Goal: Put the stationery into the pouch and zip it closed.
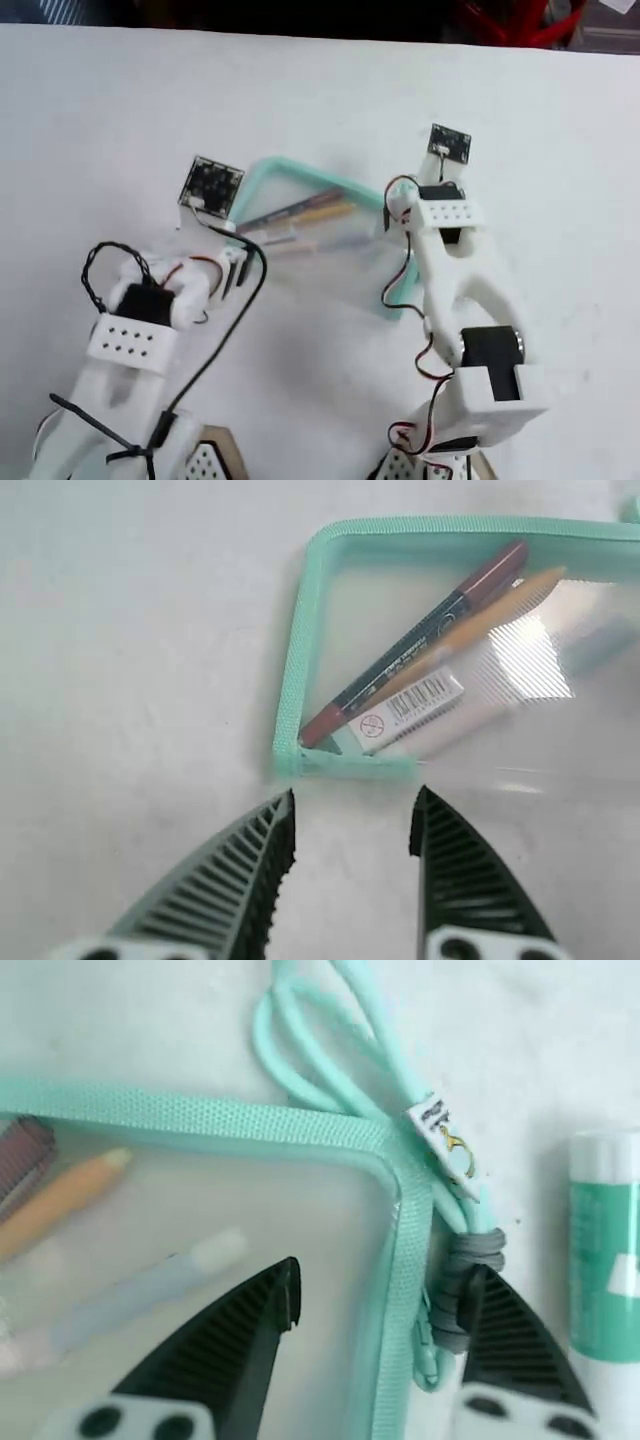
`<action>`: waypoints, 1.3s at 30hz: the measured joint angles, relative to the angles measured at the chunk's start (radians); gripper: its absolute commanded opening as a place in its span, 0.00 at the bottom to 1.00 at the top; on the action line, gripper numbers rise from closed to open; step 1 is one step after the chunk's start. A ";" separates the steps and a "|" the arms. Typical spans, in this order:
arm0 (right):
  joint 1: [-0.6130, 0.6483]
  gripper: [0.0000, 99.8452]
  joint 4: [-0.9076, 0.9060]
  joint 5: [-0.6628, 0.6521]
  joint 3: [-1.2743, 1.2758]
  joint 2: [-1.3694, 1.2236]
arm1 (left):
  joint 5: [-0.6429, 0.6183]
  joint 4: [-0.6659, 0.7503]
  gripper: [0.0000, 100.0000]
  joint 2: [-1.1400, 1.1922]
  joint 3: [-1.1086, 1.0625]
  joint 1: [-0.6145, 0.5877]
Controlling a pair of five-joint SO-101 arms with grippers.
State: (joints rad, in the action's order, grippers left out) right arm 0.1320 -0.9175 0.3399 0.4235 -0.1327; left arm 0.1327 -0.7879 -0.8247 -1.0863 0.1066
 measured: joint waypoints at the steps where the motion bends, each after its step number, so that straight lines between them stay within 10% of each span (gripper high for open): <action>1: 0.000 0.21 0.000 0.000 0.000 0.000 | 0.000 0.000 0.20 0.000 0.000 0.000; 19: -0.031 0.30 -0.293 -0.080 -0.015 0.183 | 0.000 0.000 0.20 0.000 0.000 0.000; 25: -0.207 0.21 -0.221 -0.081 -0.014 0.163 | 0.000 0.000 0.20 0.000 -0.006 0.000; 39: -0.183 0.21 -0.192 -0.087 -0.106 -0.037 | 0.000 0.000 0.20 0.000 -0.006 0.000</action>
State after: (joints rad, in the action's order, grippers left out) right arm -0.0506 -1.1093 0.2524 0.3176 -0.1695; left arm 0.1327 -0.7879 -0.8247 -1.0925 0.1066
